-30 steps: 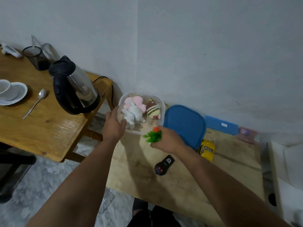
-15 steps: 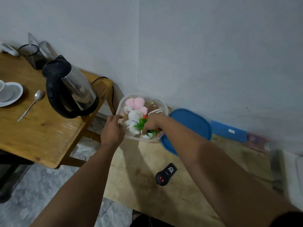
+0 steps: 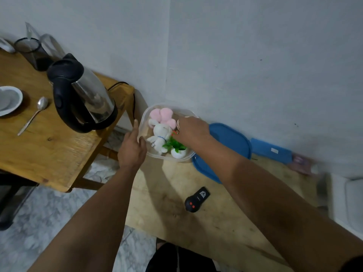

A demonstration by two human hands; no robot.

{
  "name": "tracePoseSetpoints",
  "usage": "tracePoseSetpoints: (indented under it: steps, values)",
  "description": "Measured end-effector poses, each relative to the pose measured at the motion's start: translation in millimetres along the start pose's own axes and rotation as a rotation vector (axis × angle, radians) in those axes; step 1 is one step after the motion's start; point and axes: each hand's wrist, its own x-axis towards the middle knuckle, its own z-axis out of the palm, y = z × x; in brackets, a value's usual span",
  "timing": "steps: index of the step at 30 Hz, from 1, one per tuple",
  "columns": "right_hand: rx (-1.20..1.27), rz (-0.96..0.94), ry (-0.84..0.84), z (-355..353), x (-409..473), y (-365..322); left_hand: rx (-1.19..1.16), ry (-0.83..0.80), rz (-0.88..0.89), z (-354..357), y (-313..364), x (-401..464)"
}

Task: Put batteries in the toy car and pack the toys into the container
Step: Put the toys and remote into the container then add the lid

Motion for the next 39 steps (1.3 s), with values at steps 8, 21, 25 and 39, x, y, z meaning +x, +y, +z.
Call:
tracePoseSetpoints:
  steps: [8, 21, 25, 39]
  values:
    - [0.279, -0.149, -0.363, 66, -107, 32, 0.059, -0.087, -0.059, -4, 3, 10]
    - [0.064, -0.276, -0.301, 121, -151, 67, 0.096, -0.139, -0.056, -14, -3, 1]
    - [0.614, -0.046, -0.154, 92, -145, 71, 0.049, -0.179, -0.028, -24, -4, -11]
    - [0.358, 0.083, 0.274, -2, -12, 82, -0.219, -0.111, 0.137, -36, 62, 33]
